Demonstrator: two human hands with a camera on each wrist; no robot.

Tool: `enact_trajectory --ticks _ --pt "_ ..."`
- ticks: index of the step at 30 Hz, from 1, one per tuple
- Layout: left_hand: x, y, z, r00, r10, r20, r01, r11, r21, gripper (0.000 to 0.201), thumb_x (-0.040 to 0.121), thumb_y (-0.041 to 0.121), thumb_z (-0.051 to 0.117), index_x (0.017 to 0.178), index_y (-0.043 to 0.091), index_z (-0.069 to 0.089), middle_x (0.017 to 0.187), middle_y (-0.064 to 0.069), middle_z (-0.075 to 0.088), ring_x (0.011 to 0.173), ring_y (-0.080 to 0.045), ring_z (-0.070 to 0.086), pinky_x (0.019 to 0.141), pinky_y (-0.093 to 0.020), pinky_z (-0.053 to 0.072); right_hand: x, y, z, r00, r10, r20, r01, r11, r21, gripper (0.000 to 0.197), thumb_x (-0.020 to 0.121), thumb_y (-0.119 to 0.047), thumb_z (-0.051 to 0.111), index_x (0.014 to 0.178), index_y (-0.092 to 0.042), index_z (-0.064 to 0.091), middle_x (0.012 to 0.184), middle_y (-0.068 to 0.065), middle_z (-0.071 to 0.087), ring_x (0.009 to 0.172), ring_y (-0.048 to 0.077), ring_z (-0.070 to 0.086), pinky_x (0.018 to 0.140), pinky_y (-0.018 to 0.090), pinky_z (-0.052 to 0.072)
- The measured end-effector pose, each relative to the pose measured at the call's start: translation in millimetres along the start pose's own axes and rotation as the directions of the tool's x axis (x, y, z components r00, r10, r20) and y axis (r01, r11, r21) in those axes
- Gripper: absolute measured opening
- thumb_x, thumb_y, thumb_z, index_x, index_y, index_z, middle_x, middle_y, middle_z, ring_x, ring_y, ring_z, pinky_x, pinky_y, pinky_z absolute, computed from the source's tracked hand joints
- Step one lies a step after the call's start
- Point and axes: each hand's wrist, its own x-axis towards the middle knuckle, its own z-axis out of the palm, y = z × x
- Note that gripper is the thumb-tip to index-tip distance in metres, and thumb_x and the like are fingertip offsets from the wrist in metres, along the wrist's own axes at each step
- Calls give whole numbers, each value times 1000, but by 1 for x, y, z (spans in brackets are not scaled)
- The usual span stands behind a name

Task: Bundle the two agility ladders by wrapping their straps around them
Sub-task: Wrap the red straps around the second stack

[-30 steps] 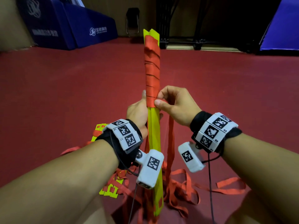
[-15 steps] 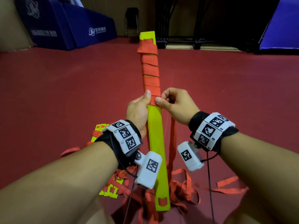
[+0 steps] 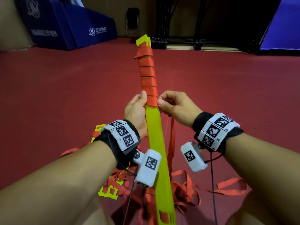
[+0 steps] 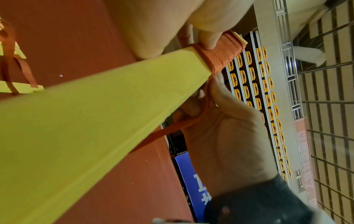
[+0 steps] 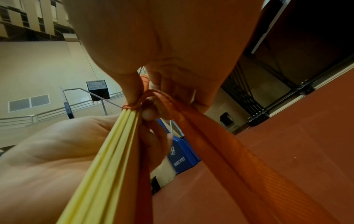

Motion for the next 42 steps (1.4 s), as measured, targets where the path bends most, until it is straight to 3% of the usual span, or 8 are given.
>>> enact_trajectory --ticks 13,18,21,24,30,35,39,42 --pt "-9 -9 4 992 -123 13 118 975 189 38 100 53 54 95 19 71 91 -6 67 81 -21 61 67 -33 47 5 6 8 990 17 -138 -37 989 -141 24 94 -26 68 73 -21 58 65 0 62 60 17 54 67 44 51" --pt "-9 -5 3 983 -103 154 68 974 218 8 94 25 71 99 20 67 92 -1 73 76 -12 67 63 -28 47 6 11 -3 967 105 -231 -120 991 -51 25 94 -26 69 71 -19 61 57 -7 61 51 11 54 57 33 47" --pt "-6 -8 -1 984 -75 161 28 961 277 45 85 1 76 121 20 56 95 9 74 75 2 69 57 -22 52 2 10 -8 970 135 -204 -131 991 31 24 96 -21 67 75 -10 62 51 -4 59 44 10 52 52 27 43" --pt "-7 -15 0 979 -31 202 -45 932 359 65 77 -8 80 132 14 51 119 -4 67 98 -12 67 62 -20 51 1 7 -8 971 142 -193 -127 988 86 24 95 -17 68 75 -7 62 55 0 61 44 8 53 48 23 44" --pt "-7 -29 5 970 48 237 -139 913 384 53 82 -27 59 106 19 50 87 -6 66 78 -27 61 73 -57 53 2 1 -3 972 134 -193 -125 991 57 26 91 -23 74 71 -11 62 56 5 65 44 15 58 52 28 48" --pt "-2 -25 4 979 65 191 -131 926 355 52 83 -28 52 102 20 55 90 -8 68 78 -24 64 67 -35 53 4 3 -7 978 136 -159 -133 991 32 23 92 -22 72 71 -14 64 57 3 63 46 13 54 52 27 45" --pt "2 -17 2 987 93 130 -128 947 296 49 80 -23 62 109 17 64 97 -14 67 87 -34 64 86 -61 56 3 5 -13 982 177 -63 -180 983 -40 33 97 -24 65 65 -16 63 56 0 63 48 12 50 55 27 41" --pt "0 -7 2 989 65 134 -97 963 251 45 85 -23 58 115 10 61 97 -19 65 83 -33 61 90 -64 52 2 3 -17 984 180 2 -179 983 -47 38 100 -22 59 64 -11 64 58 4 63 51 13 46 57 28 38"
